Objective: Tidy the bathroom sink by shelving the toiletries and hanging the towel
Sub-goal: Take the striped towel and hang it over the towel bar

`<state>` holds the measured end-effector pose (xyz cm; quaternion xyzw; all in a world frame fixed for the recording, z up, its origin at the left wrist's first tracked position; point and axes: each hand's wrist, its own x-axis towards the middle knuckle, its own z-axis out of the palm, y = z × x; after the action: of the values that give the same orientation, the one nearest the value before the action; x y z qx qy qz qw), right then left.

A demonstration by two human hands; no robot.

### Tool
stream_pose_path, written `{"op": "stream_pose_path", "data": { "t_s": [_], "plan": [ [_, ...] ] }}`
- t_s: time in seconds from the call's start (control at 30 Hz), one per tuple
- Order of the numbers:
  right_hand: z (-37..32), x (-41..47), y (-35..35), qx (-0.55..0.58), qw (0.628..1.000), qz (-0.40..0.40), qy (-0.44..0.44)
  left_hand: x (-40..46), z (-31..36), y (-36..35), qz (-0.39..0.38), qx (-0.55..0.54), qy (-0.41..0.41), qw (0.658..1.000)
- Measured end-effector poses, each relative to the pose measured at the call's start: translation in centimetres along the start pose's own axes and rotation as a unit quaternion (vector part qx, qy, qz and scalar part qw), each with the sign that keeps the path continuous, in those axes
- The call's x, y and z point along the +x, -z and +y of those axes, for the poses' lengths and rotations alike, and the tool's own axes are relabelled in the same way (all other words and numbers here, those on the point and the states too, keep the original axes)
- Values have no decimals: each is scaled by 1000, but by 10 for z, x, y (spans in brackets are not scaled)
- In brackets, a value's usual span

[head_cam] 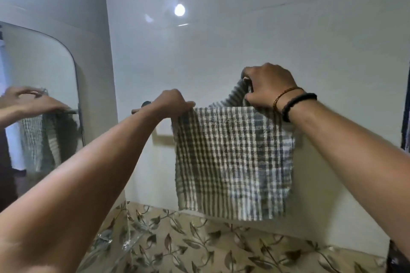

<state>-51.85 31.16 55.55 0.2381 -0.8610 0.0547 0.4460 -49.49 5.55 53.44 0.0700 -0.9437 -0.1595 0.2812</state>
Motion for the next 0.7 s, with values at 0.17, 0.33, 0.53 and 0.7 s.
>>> {"op": "stream_pose_path", "data": {
  "t_s": [0.17,0.33,0.53,0.7],
  "plan": [
    [-11,6,6,118,960,-254,-17,0,-11,11,28,-32,12,999],
    [-4,9,18,154,955,-251,-20,-7,-21,36,65,-20,0,998],
    [-5,6,16,109,968,-222,-41,-15,-22,35,17,-104,29,994],
    [-9,4,7,89,976,-193,-37,-15,-17,36,50,-65,44,996]
  ]
}}
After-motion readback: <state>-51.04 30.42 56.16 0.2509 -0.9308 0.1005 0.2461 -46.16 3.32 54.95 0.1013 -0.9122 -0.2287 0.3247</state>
